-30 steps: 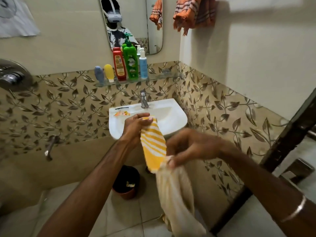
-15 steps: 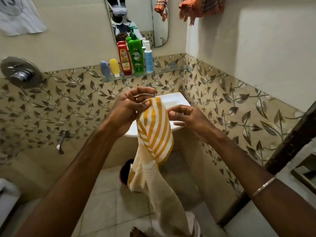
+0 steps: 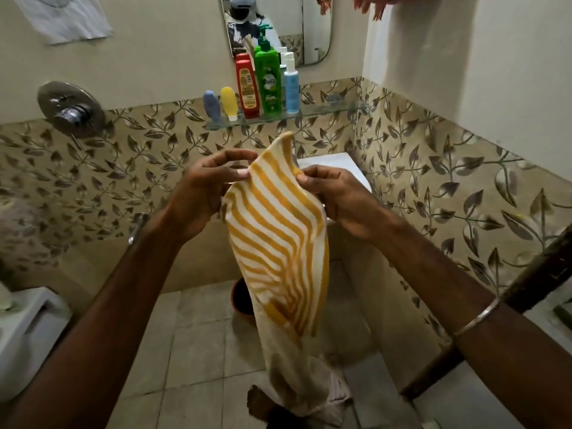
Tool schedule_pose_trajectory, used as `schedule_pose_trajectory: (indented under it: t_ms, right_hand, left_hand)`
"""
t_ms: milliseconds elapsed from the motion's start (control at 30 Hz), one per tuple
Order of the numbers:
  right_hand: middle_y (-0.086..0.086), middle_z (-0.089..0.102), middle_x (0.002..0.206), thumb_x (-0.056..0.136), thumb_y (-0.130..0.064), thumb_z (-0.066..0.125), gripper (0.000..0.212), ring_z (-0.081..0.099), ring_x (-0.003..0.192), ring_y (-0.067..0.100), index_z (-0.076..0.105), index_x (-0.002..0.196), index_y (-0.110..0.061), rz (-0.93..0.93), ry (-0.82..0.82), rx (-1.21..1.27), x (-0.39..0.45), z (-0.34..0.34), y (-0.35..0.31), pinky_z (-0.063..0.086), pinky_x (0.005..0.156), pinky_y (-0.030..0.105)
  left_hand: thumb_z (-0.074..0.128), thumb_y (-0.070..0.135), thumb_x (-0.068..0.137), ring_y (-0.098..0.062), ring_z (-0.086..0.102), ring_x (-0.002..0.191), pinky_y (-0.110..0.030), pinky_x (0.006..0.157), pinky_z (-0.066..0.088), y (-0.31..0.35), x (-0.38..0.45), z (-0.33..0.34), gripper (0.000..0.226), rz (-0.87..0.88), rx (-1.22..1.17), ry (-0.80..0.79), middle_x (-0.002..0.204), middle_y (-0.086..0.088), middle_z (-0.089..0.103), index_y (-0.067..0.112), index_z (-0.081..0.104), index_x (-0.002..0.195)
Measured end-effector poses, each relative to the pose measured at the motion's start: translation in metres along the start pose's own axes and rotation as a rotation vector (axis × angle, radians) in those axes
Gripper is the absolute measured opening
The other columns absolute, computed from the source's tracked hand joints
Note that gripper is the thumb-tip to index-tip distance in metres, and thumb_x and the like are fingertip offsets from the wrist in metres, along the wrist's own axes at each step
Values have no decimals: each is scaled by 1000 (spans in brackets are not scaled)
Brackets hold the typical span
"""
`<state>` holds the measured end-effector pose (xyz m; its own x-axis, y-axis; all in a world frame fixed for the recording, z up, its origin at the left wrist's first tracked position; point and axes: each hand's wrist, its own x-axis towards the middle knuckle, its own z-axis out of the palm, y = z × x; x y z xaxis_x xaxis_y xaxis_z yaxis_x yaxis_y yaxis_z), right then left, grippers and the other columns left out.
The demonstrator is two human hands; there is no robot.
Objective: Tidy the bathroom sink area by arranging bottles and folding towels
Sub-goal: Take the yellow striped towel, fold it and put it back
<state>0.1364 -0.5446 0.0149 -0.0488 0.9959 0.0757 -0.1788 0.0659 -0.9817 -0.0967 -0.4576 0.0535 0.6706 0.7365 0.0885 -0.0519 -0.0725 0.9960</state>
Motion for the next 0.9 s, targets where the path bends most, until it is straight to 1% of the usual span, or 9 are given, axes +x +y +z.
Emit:
schedule_pose_trajectory:
  t_ms: [100,200,267,400,533,633,733,800,900]
  right_hand:
    - [-1,69,91,93,-21,66,15,65,82,11,69,103,-10,-93,-2,-220,1,10,-13,53,69,24]
    - [-3,70,92,94,-19,66,9,68,83,7,70,98,-13,-144,22,-399,3,20,-16,55,73,21]
    - [-4,69,90,93,-20,67,4,67,81,5,70,93,-18,-143,56,-409,3,22,-16,55,73,21]
    - [-1,69,94,93,-21,68,5,68,84,8,69,95,-17,-154,111,-450,-4,14,-22,58,78,24]
    - [-1,67,95,93,-22,67,6,65,83,5,67,97,-17,-186,103,-542,-10,10,-26,57,75,19]
    - [-2,66,95,94,-23,66,11,66,82,4,66,101,-15,-212,119,-661,-10,8,-26,56,72,19]
    - [-1,66,97,91,-28,70,18,66,85,10,64,104,-18,-326,283,-798,-6,14,-17,56,70,23]
    - [2,67,91,90,-28,71,17,65,80,11,62,100,-18,-454,452,-755,-7,23,-10,54,67,25]
    - [5,68,86,94,-30,67,17,71,78,16,60,98,-15,-373,320,-452,-16,37,-4,58,65,30]
  left_hand:
    - [78,45,67,-16,71,93,-30,67,60,-4,-7,13,67,-95,231,-50,107,5,72,30,59,129]
    - [75,31,84,-22,73,95,-40,69,63,-11,-15,34,42,26,302,20,108,-3,71,25,63,123]
    - [64,18,93,-21,74,90,-38,67,63,-13,-19,42,21,119,303,145,104,-6,72,15,67,114]
    - [62,11,94,-17,73,90,-28,67,61,-16,-25,42,22,108,336,237,105,-6,71,6,67,116]
    - [63,16,93,-18,74,90,-29,67,62,-10,-29,46,18,71,267,279,99,-2,74,10,69,110]
    - [65,14,92,-23,74,91,-31,65,62,-3,-31,55,19,102,210,326,105,-6,72,14,69,111]
    - [65,7,91,-25,75,86,-33,65,62,6,-32,66,27,115,68,371,109,-6,72,17,68,116]
    - [64,5,92,-26,76,81,-33,65,62,11,-31,72,22,96,-4,384,99,-8,75,10,70,113]
    - [63,5,92,-26,76,81,-31,68,62,17,-32,75,23,59,-84,351,94,-9,76,3,69,115]
